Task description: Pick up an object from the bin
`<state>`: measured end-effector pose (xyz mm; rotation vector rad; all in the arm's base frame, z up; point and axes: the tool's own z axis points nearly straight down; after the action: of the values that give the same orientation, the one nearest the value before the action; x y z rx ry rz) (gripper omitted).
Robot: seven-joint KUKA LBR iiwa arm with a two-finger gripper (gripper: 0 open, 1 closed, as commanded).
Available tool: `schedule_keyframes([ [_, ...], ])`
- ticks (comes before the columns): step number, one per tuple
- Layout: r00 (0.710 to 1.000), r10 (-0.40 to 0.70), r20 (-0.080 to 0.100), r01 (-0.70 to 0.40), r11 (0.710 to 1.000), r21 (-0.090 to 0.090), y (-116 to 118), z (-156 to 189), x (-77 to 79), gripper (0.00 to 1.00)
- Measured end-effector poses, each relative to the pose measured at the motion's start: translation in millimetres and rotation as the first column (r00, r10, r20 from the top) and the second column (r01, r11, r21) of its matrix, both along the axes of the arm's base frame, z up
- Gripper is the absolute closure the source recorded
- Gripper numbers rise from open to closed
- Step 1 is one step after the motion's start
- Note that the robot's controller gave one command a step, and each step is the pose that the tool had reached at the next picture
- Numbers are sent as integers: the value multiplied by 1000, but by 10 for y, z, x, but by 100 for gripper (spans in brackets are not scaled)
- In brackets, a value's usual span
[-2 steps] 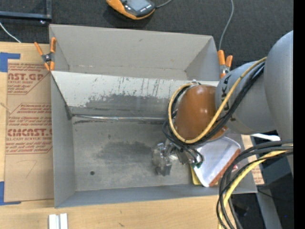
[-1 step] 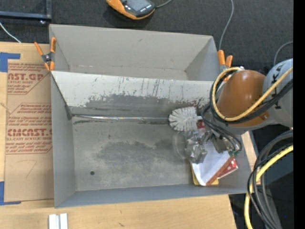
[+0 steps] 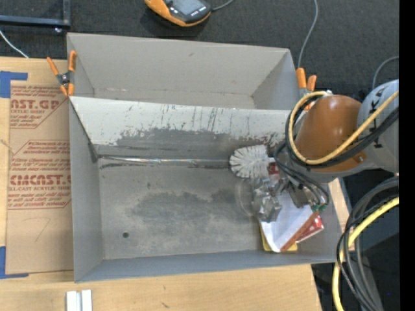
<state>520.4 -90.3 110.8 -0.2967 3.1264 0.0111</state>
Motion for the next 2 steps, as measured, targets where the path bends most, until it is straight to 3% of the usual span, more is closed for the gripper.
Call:
schedule_keyframes([
  [1, 1000, -15, 6, 14, 1000, 22, -419, -350, -186, 100],
  [2, 1000, -20, -2, 20, 1000, 9, -301, -262, -152, 100],
])
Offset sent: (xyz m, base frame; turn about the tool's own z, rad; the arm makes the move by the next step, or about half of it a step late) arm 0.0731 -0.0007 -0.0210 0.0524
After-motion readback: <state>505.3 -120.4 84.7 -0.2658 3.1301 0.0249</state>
